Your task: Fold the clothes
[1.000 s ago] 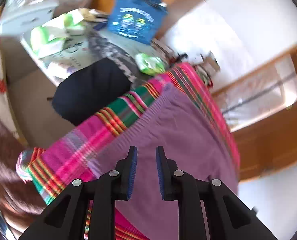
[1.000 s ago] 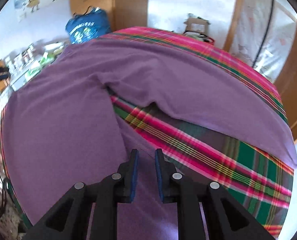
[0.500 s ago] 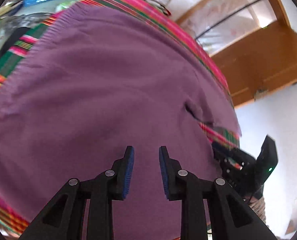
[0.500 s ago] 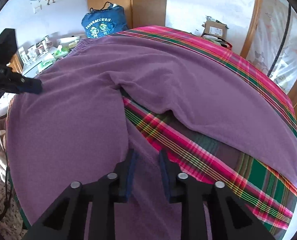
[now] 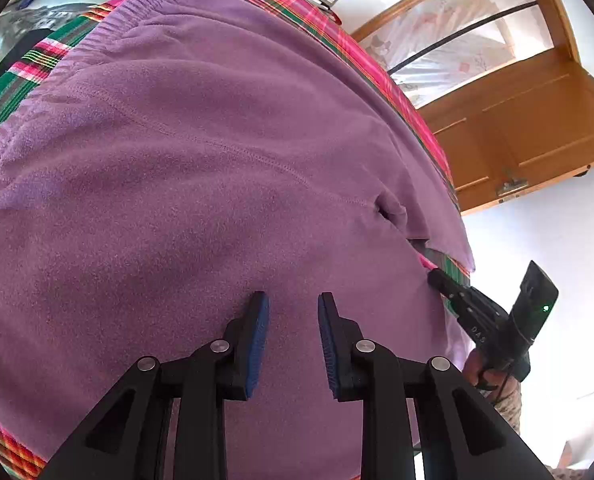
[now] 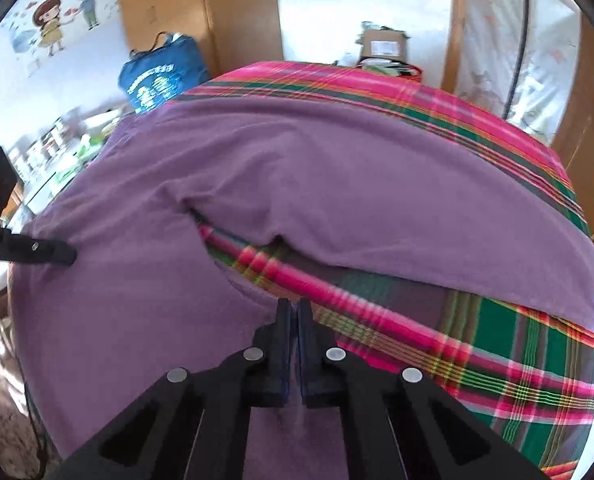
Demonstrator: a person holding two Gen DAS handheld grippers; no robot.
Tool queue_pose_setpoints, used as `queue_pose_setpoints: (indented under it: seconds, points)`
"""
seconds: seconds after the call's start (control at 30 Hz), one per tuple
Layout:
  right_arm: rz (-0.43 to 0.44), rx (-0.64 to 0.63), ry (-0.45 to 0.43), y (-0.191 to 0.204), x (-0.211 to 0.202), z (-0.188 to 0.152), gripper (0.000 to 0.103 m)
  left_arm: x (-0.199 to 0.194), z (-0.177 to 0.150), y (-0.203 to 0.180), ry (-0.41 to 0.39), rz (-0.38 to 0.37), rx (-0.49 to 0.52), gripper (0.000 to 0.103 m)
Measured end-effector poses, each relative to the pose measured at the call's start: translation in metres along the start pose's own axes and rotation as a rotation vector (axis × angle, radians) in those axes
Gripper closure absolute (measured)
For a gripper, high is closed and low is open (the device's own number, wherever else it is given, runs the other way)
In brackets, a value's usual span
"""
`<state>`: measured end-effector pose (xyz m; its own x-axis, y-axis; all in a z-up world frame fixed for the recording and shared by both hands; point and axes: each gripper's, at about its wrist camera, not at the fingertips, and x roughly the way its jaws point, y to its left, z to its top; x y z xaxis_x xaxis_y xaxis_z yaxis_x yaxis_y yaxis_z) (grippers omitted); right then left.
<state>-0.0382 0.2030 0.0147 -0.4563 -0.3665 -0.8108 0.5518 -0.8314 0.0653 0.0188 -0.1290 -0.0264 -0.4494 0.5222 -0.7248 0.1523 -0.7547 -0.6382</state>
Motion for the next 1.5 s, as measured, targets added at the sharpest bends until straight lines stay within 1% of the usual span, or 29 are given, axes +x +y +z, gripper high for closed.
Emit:
queue_pose_setpoints:
  seconds: [0.17, 0.27, 0.37, 0.43, 0.47, 0.5, 0.6, 0.73, 0.87, 0.97, 1.0, 1.03, 1.1, 1.2, 1.27, 1.37, 1.4, 1.5]
  points:
    - [-0.044, -0.016, 0.029, 0.002, 0.006, 0.001, 0.099, 0.001, 0.002, 0.004, 0.004, -0.023, -0.023, 0.077]
    - [-0.061, -0.021, 0.044, 0.003, 0.005, 0.004, 0.097, 0.002, 0.004, 0.001, 0.01, -0.016, -0.023, 0.077]
    - [-0.098, -0.01, 0.018, 0.003, -0.007, 0.006, 0.097, 0.002, 0.005, -0.001, 0.013, -0.012, -0.023, 0.077]
    - [-0.044, 0.016, 0.013, 0.005, -0.01, 0.003, 0.096, 0.002, 0.006, 0.0, 0.017, -0.016, -0.03, 0.077]
    - [-0.012, 0.024, 0.021, 0.007, -0.008, 0.001, 0.096, -0.002, 0.008, 0.002, 0.008, 0.0, -0.031, 0.077]
    - [-0.002, 0.016, 0.038, 0.011, -0.004, -0.002, 0.096, -0.007, 0.01, 0.004, -0.001, 0.017, -0.031, 0.077]
    - [0.001, 0.011, 0.044, 0.016, 0.001, -0.008, 0.096, -0.021, 0.016, 0.008, -0.03, 0.067, -0.033, 0.077]
    - [-0.078, 0.012, 0.072, 0.009, -0.007, -0.003, 0.093, -0.045, 0.027, 0.013, -0.069, 0.135, -0.029, 0.077]
    - [-0.162, -0.024, 0.009, 0.007, -0.046, 0.016, 0.092, -0.088, 0.05, 0.006, -0.114, 0.204, 0.02, 0.077]
    - [-0.191, -0.05, -0.062, 0.009, -0.091, 0.041, 0.091, -0.122, 0.067, -0.013, -0.18, 0.272, 0.104, 0.076]
    - [-0.195, -0.06, -0.083, 0.011, -0.102, 0.048, 0.091, -0.131, 0.073, -0.019, -0.185, 0.275, 0.122, 0.075]
    - [-0.195, -0.069, -0.108, 0.014, -0.116, 0.058, 0.091, -0.139, 0.079, -0.025, -0.188, 0.276, 0.139, 0.07]
    - [-0.188, -0.088, -0.153, 0.022, -0.137, 0.075, 0.087, -0.154, 0.091, -0.036, -0.206, 0.283, 0.167, 0.069]
    - [-0.18, -0.118, -0.209, 0.036, -0.155, 0.103, 0.084, -0.162, 0.104, -0.056, -0.221, 0.327, 0.22, 0.069]
    - [-0.126, -0.104, -0.213, 0.041, -0.164, 0.121, 0.083, -0.168, 0.108, -0.065, -0.214, 0.349, 0.252, 0.069]
    - [-0.04, -0.105, -0.2, 0.051, -0.175, 0.132, 0.083, -0.172, 0.107, -0.071, -0.198, 0.407, 0.299, 0.069]
    - [-0.04, -0.121, -0.207, 0.055, -0.178, 0.134, 0.083, -0.174, 0.107, -0.072, -0.195, 0.427, 0.313, 0.069]
    - [-0.056, -0.164, -0.233, 0.063, -0.182, 0.14, 0.081, -0.175, 0.113, -0.071, -0.19, 0.438, 0.304, 0.069]
